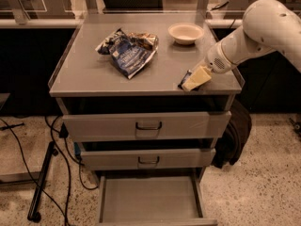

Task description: Place rxbar blueberry into bottom drawer

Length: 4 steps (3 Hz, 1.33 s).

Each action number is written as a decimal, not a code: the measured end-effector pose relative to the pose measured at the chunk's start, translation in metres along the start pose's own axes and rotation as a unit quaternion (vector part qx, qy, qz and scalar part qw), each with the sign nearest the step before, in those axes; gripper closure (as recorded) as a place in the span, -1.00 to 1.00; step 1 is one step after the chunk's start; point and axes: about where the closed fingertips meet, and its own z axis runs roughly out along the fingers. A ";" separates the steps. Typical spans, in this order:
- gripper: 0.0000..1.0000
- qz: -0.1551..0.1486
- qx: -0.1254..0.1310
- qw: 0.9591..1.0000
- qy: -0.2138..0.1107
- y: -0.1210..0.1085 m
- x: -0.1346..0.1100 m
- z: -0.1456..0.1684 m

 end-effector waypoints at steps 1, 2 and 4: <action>1.00 -0.006 0.004 1.000 -0.002 0.000 -0.005 -0.007; 1.00 -0.014 0.007 1.000 -0.007 0.002 -0.014 -0.019; 1.00 -0.030 0.014 0.999 -0.019 0.004 -0.033 -0.042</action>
Offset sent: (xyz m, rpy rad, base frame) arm -0.0064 -0.0001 0.0445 -0.0079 -0.0585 0.0189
